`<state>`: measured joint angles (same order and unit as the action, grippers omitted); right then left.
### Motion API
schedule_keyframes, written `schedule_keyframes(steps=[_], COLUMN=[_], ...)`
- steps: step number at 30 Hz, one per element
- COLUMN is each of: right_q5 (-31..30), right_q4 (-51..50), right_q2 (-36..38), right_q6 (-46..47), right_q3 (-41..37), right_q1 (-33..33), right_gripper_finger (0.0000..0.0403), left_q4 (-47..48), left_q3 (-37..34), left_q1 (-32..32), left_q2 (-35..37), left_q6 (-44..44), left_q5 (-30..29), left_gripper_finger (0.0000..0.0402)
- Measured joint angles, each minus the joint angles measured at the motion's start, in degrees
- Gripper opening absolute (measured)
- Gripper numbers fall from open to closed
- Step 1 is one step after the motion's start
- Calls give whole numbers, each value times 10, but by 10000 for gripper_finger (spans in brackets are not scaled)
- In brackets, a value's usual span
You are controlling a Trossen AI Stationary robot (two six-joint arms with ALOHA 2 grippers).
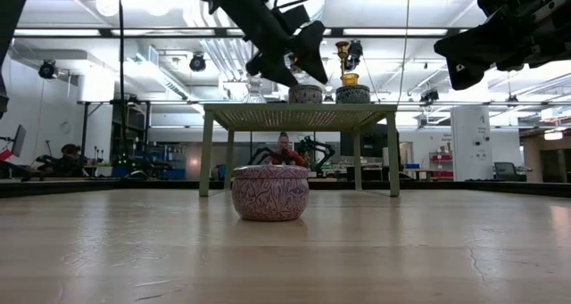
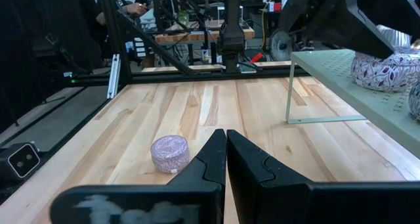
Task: Pick & Place candle stick holders
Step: Put the pink scented candle on the shelf
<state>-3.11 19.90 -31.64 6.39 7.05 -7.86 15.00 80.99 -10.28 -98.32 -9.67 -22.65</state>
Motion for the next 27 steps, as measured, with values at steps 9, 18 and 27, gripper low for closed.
schedule_keyframes(steps=[9, 18, 27], right_q5=[0, 0, 0], right_q4=[0, 0, 0], right_q2=[0, 0, 0], right_q6=[0, 0, 0], right_q3=[0, 0, 0], right_q1=[0, 0, 0], right_gripper_finger=[8, 8, 8], left_q4=[72, 96, 80], left_q3=[15, -39, -125], left_q1=[31, 134, 243], left_q2=[44, 84, 84], left_q6=[52, 89, 99], left_q5=[9, 50, 70], left_gripper_finger=[383, 382, 381])
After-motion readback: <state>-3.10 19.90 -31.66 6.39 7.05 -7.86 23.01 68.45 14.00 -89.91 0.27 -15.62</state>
